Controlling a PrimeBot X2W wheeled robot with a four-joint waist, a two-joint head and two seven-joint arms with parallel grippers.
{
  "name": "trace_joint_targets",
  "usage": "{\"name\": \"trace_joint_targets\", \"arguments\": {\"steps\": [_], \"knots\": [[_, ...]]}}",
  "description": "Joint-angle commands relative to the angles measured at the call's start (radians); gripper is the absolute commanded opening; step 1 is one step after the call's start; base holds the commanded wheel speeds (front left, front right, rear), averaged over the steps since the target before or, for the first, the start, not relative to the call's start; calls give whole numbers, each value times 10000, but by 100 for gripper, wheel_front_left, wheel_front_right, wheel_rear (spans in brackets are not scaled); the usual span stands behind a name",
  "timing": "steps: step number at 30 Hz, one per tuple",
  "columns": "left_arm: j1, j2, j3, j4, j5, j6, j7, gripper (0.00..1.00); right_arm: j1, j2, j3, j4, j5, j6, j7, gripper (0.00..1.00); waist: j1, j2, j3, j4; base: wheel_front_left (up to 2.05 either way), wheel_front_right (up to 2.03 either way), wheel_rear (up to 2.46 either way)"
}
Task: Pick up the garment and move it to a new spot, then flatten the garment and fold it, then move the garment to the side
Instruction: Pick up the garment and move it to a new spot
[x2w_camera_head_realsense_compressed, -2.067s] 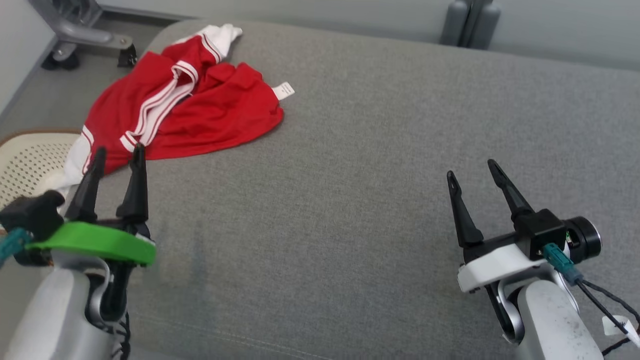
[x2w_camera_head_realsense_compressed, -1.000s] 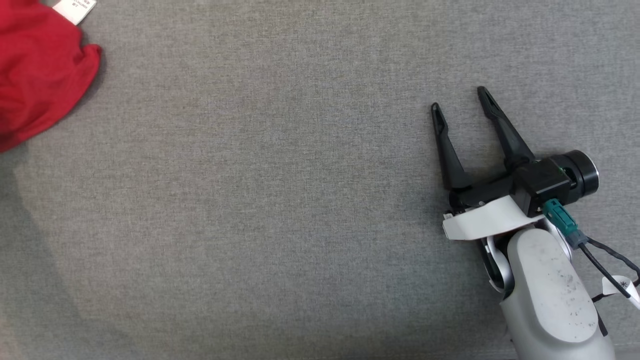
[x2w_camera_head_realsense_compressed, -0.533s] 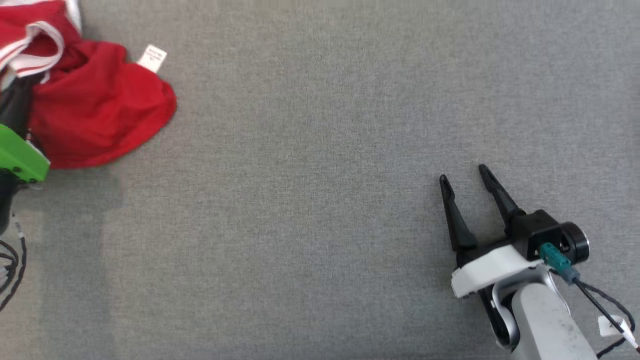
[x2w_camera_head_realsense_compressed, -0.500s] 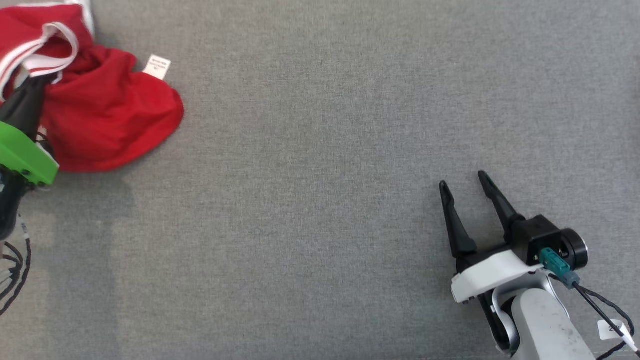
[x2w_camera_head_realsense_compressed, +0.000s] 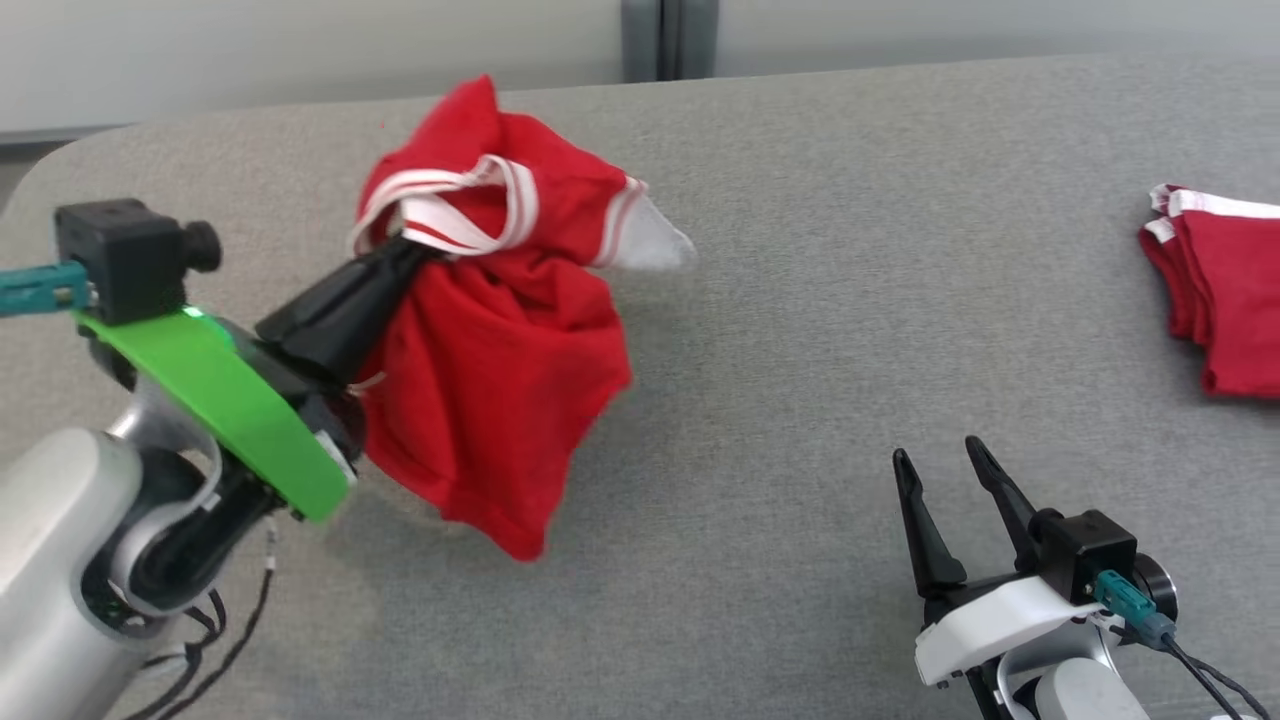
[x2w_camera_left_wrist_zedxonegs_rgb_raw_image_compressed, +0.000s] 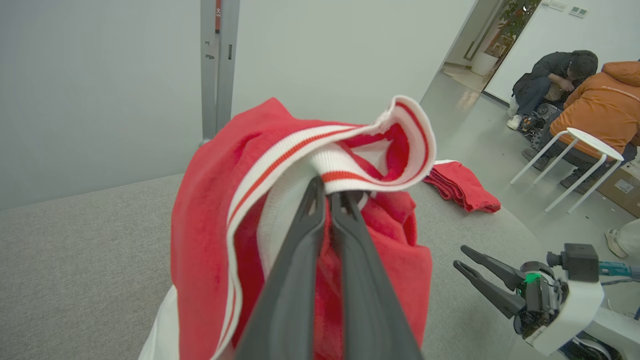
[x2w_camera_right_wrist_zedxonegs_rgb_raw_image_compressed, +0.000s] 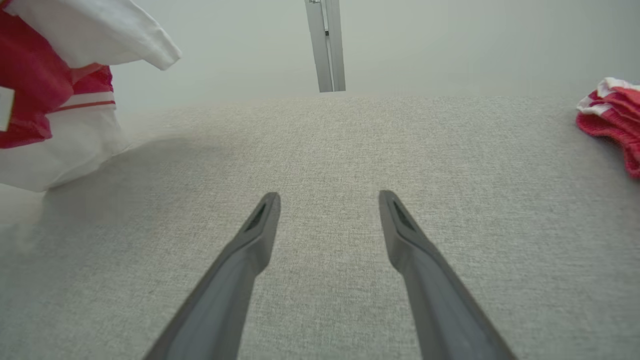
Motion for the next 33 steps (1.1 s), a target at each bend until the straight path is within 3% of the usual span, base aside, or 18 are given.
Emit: {"name": "trace_joint_targets", "arguments": {"steps": [1,8,11,14,17,22,27,28,30,31,33], "knots": [[175,-11,-60,-410,-40,64,65,0,182,-32,16,-6,96,-19,-2,100,0,-1,-507,-813,0,0,0],[427,-733,-468,-2269,-688,317,371,0,336,-30,49,-103,204,-19,-2,100,0,-1,-393,-1920,0,0,0],[394,-1037,-683,-2155,-680,346,457,0,350,-26,44,-151,263,-19,-2,100,0,-1,-298,-2307,0,0,0],[653,-1684,-830,-1601,-1343,156,345,0,361,-27,80,-185,300,-19,-2,100,0,-1,-195,-2657,0,0,0],[883,-2130,-961,-356,-1937,-79,351,0,422,-21,99,-199,344,-19,-2,100,0,-1,-130,-2947,0,0,0],[849,-2667,-1226,2596,-2010,-400,271,0,373,-26,318,-212,421,-18,-2,100,0,-1,69,-3303,0,0,0],[99,-2978,-1606,5463,-603,-503,-657,0,287,-24,409,-164,416,-18,-2,100,0,-1,216,-3432,0,0,0],[-14,-3031,-1663,5914,-322,-517,-909,9,296,-24,405,-129,394,-18,-2,100,0,-1,229,-3424,0,0,0],[-300,-3121,-1807,6876,337,-530,-1569,65,302,-23,397,-92,357,-18,-1,100,0,-1,238,-3388,0,0,0],[-442,-3192,-1934,7346,659,-537,-1877,100,314,-23,391,-69,348,-18,-1,100,0,-1,234,-3361,0,0,0],[-717,-3487,-2196,8433,1345,-546,-2712,100,321,-26,351,-13,343,-18,-1,100,0,-1,195,-3244,0,0,0]]}}
